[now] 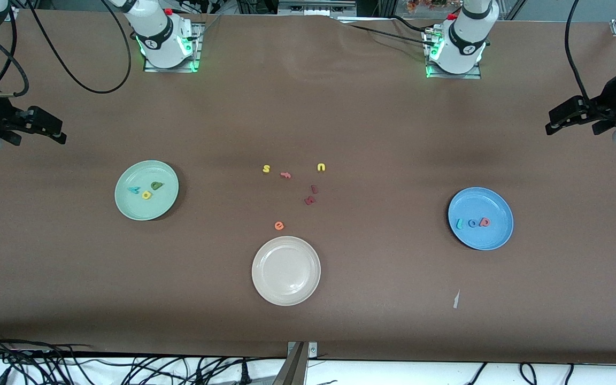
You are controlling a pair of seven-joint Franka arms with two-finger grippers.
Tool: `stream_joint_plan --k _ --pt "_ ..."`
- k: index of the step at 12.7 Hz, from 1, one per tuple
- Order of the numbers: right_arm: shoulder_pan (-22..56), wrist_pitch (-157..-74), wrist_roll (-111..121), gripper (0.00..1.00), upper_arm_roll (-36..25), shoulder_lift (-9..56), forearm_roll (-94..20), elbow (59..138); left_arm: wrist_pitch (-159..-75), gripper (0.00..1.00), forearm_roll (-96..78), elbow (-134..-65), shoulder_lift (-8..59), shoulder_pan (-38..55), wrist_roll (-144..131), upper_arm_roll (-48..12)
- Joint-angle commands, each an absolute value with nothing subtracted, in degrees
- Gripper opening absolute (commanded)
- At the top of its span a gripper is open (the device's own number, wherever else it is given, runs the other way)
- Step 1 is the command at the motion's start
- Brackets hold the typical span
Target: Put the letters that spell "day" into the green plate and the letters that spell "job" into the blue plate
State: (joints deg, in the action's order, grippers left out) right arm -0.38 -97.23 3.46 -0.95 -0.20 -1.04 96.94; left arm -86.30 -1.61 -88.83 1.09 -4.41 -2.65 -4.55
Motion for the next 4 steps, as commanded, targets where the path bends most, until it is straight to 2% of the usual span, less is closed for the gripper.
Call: stream_joint_plan --k 1,4 --pt "-0.5 -95.2 4.6 1.00 -0.9 0.4 -1.1 95.3 -85.2 1.00 -1.6 -88.0 1.2 -4.7 -1.1 -4.6" --pt "-0.4 -95.2 4.6 1.00 -0.8 0.4 -1.0 95.3 -85.2 1.00 -1.6 -88.0 1.3 -4.7 -1.1 -4.6"
